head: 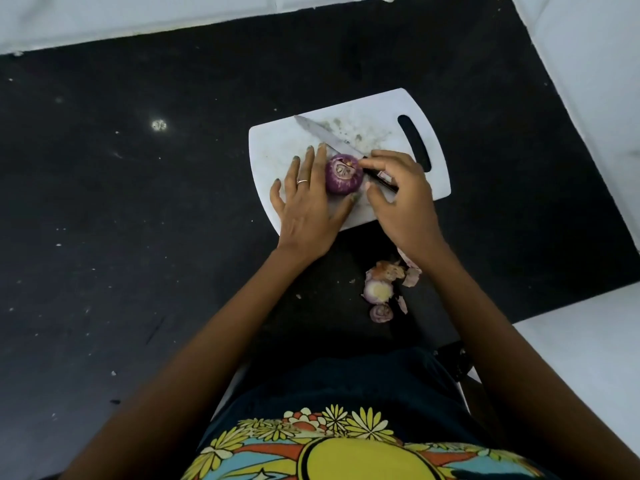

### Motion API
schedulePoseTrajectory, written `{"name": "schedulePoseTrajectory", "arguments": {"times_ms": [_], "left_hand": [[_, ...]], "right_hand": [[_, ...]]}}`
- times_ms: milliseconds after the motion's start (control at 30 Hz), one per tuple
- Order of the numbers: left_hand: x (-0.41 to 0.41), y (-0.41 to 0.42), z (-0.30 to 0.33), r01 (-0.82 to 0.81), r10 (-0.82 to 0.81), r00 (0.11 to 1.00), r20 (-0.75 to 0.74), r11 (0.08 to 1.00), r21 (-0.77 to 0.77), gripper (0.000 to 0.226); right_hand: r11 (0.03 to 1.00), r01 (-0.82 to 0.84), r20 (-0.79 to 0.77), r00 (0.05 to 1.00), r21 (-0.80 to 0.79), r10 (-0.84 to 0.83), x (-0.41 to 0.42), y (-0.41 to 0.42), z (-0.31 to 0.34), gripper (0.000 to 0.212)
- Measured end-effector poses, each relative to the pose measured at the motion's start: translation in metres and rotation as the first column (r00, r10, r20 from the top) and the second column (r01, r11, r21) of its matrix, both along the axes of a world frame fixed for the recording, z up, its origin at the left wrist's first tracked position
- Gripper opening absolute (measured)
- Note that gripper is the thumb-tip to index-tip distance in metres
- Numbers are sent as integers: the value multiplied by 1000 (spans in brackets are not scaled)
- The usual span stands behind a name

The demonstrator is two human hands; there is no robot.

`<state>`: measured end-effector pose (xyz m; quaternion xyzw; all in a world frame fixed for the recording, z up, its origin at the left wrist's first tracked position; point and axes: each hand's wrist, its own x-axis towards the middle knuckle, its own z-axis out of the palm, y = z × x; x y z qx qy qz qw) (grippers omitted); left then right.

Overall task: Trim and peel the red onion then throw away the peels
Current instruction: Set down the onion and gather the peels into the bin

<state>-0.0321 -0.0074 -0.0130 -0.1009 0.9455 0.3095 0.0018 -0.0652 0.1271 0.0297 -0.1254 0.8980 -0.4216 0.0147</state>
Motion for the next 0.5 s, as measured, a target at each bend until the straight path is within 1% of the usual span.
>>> {"name": "schedulePoseTrajectory", "arguments": {"times_ms": [67,167,333,433,500], "left_hand": [[8,1,2,-2,3,999,-48,1000,25,74],[20,1,5,9,4,993,-120,994,111,64],[48,12,8,49,9,961,-276,978,201,43],[65,27,8,67,14,961,-277,957,282,36],[75,38,7,74,11,967,-255,944,322,35]], "right_hand": [[999,43,1,999,-5,-43,5,14,4,32],[992,125,53,991,-18,-124,15,38,6,28],[978,206,120,972,-41,-200,32,74,-5,31],[981,190,187,965,-26,-182,42,83,-13,29],[993,115,205,972,1,-113,48,83,-20,37]]}}
